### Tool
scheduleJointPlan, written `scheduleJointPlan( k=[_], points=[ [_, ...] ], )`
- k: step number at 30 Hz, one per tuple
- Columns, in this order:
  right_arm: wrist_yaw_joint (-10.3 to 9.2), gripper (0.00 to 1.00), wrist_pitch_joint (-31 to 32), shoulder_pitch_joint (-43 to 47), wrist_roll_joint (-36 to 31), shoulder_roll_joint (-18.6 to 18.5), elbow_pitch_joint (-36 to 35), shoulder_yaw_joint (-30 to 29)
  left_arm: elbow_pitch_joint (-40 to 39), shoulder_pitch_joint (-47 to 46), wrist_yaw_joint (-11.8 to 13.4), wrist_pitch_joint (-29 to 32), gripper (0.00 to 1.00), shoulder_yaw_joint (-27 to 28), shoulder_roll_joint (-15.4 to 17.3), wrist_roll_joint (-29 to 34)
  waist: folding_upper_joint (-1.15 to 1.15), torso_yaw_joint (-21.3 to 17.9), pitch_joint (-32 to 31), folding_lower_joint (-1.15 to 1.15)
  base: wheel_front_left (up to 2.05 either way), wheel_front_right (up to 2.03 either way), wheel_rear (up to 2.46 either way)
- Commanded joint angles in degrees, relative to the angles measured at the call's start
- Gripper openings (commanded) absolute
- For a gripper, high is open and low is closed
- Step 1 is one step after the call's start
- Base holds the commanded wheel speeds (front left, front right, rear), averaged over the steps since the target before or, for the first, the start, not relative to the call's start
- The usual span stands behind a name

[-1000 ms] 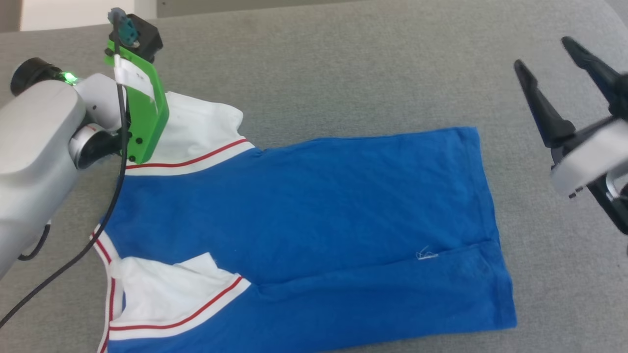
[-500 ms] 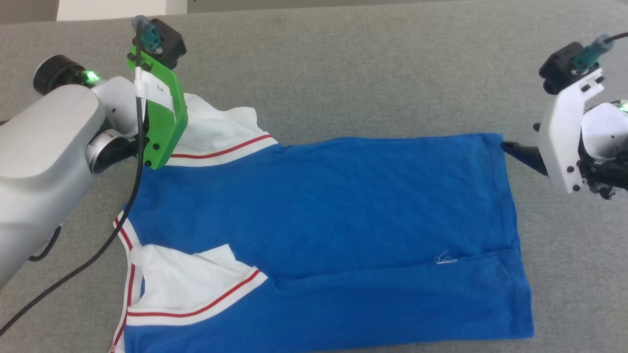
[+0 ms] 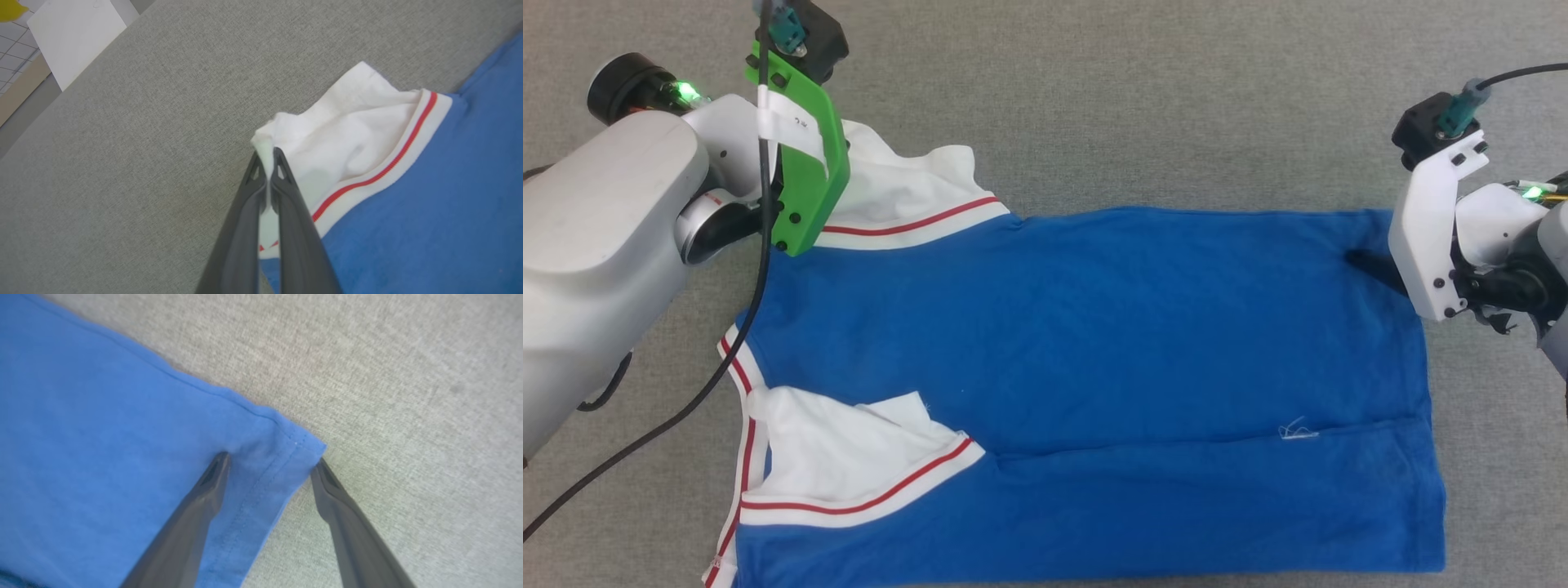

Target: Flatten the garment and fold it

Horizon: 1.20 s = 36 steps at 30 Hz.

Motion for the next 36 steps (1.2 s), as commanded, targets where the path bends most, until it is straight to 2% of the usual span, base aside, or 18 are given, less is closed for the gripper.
scheduleJointPlan(
  k=[1,3,4,5,12,17,28,36],
  points=[
    [-0.09,1.0,-0.6,1.8,0.6,1.2,1.7,2.2,0.1,-0.7,0.0,-0.5,0.0,-0.1,-0.2,0.7,0.0,0.4,0.5,0.0,0.0,0.0,0.0],
    [-0.09,1.0,-1.2,2.2,1.3,0.9,2.0,4.1,0.3,-0.6,0.0,-0.6,0.0,-0.1,-0.1,0.6,0.0,0.3,0.5,0.0,0.0,0.0,0.0],
    [-0.09,0.34,-1.8,2.2,1.8,0.7,2.1,4.9,0.4,-0.5,0.0,-0.7,0.0,-0.2,0.0,0.6,0.0,0.2,0.4,0.0,0.0,0.0,0.0],
    [-0.09,0.0,-2.6,2.1,2.3,0.5,2.0,5.3,0.5,-0.4,0.0,-0.7,0.0,-0.2,0.0,0.5,0.0,0.1,0.2,0.0,0.0,0.0,0.0],
    [-0.09,0.0,-12.6,0.7,5.7,0.3,2.6,5.4,2.0,2.0,0.0,-3.5,0.0,-0.3,-0.1,-1.1,0.0,-0.9,-3.1,0.0,0.0,0.0,0.0],
    [-0.09,0.0,-17.8,0.9,6.3,-0.9,2.1,7.6,2.7,4.7,0.0,-6.7,0.0,-0.4,0.4,-2.7,0.0,-1.4,-7.1,0.0,0.0,0.0,0.0],
    [-0.09,0.0,-29.7,3.9,6.6,-3.9,-1.4,9.9,-3.6,11.1,0.1,-12.4,0.0,-0.4,5.5,-3.3,0.0,-0.8,-15.4,0.0,0.0,0.0,0.0],
    [-0.09,0.0,-35.0,10.2,5.8,-5.6,-2.8,10.4,-11.5,19.7,3.9,-16.2,0.0,-0.4,9.2,-3.7,0.0,0.4,-19.8,0.0,0.0,0.0,0.0]
  ],
)
